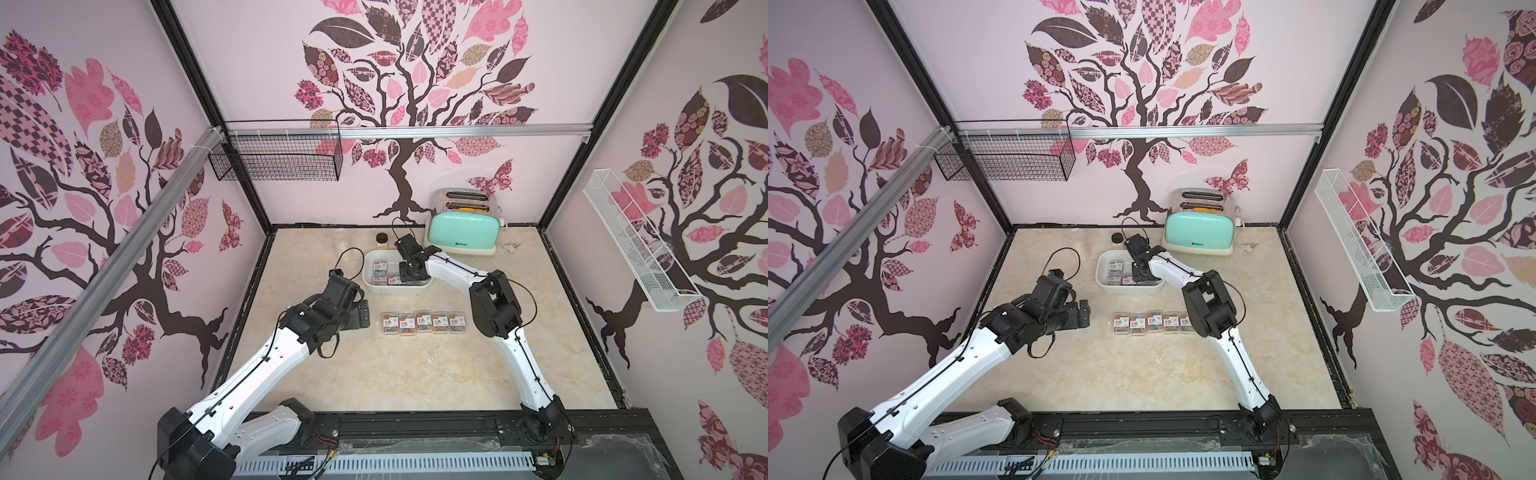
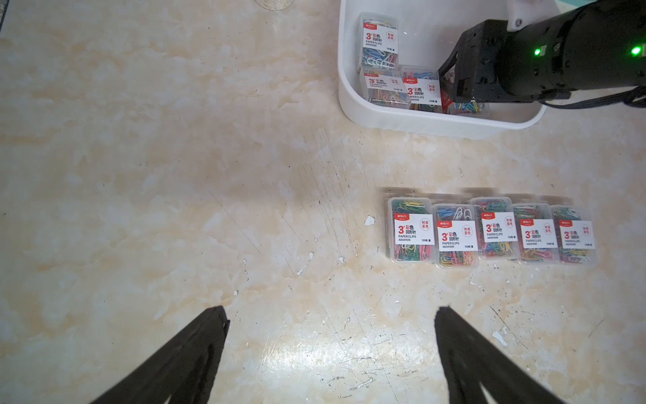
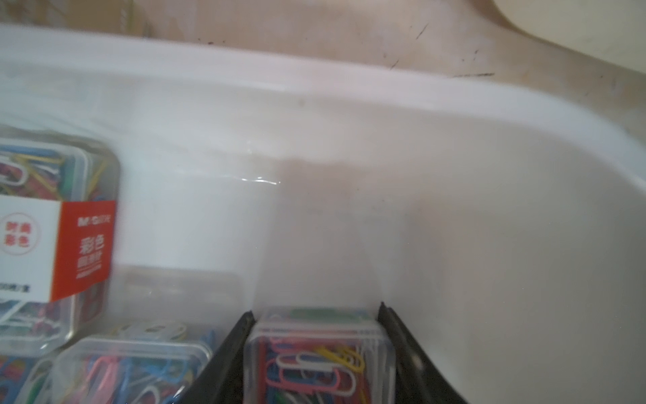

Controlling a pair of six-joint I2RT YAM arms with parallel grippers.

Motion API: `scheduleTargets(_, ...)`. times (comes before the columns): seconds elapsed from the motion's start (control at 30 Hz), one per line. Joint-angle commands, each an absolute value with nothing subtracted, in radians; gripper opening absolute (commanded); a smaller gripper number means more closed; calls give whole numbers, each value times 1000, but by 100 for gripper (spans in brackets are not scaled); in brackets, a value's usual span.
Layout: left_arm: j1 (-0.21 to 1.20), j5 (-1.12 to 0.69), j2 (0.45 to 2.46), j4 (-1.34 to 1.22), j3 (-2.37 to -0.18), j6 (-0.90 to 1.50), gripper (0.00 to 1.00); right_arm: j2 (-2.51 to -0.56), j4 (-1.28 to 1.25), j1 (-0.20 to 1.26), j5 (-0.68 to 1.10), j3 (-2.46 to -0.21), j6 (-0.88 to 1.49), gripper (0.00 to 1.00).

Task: Take the paper clips out of the storage box
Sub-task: Pick up the boxed paper clips from the storage box.

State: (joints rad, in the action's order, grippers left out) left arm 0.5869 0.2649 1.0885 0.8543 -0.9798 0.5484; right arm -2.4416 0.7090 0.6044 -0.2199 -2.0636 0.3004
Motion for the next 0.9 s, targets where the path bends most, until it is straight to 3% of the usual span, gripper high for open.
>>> scheduleTargets(0.0, 583, 278, 1086, 839, -997, 535, 98, -2317, 701, 603, -225, -2072, 266, 30)
scheduleTargets(0.43, 583, 264, 1077, 810, -989, 524, 98, -2112, 710, 606, -215, -1927, 223, 29)
scheduleTargets(0.87, 583, 240, 1083, 777, -991, 512, 98, -1736, 717, 605, -207, -1477, 223, 30)
